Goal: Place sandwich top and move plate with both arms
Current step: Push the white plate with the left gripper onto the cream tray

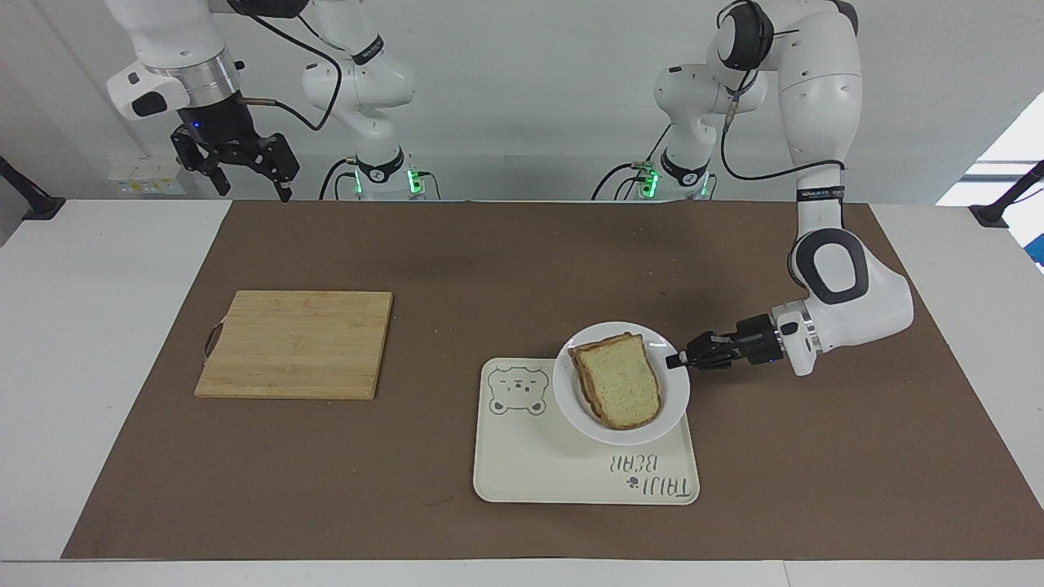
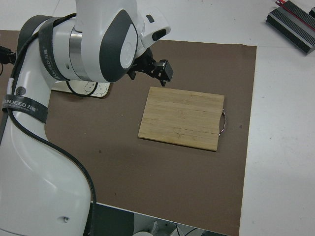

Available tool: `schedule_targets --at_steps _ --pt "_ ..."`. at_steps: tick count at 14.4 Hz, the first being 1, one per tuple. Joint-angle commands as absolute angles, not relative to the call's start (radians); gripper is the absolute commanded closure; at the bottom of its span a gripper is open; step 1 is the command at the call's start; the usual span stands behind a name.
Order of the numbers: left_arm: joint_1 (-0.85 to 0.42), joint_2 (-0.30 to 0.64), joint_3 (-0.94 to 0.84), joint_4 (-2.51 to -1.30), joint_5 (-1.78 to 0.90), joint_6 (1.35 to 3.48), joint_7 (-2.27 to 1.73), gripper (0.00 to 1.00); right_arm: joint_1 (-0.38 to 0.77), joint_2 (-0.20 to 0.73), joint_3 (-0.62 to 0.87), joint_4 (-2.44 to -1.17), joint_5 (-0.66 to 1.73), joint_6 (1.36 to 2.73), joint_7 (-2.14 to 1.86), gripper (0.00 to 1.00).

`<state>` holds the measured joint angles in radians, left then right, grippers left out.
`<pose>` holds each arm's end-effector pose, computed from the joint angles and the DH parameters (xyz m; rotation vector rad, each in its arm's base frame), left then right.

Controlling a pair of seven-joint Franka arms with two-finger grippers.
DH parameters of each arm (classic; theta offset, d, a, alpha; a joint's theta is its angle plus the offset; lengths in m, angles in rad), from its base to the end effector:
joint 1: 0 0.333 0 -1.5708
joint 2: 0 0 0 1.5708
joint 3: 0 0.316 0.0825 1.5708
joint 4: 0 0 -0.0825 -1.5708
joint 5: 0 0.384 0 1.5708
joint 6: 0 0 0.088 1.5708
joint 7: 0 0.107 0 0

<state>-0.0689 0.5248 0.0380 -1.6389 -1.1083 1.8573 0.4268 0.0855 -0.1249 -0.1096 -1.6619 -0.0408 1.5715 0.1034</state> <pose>0.6670 -0.0935 0.3250 2.1286 0.0618 -0.0832 0.5150 -0.0206 0.6480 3.1090 -0.1985 0.0542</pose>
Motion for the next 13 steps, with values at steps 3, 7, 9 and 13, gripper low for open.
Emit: schedule_targets --at_steps 3,7,9,13 --pt "-0.083 0.618 0.025 -1.537 -1.12 1.87 0.4 1.0 0.08 -0.147 -0.107 -1.684 -0.063 1.568 0.063 0.0" --pt "-0.118 0.627 0.026 -1.542 -1.089 1.916 0.4 1.0 0.078 -0.14 -0.107 -1.672 -0.046 1.546 0.069 0.0" --pt "-0.145 0.63 0.026 -1.548 -1.085 1.952 0.4 1.0 0.078 -0.138 -0.109 -1.671 -0.046 1.534 0.066 0.0" --pt "-0.184 0.647 0.028 -1.546 -1.078 2.01 0.397 1.0 0.078 -0.141 -0.107 -1.674 -0.046 1.539 0.064 0.0"
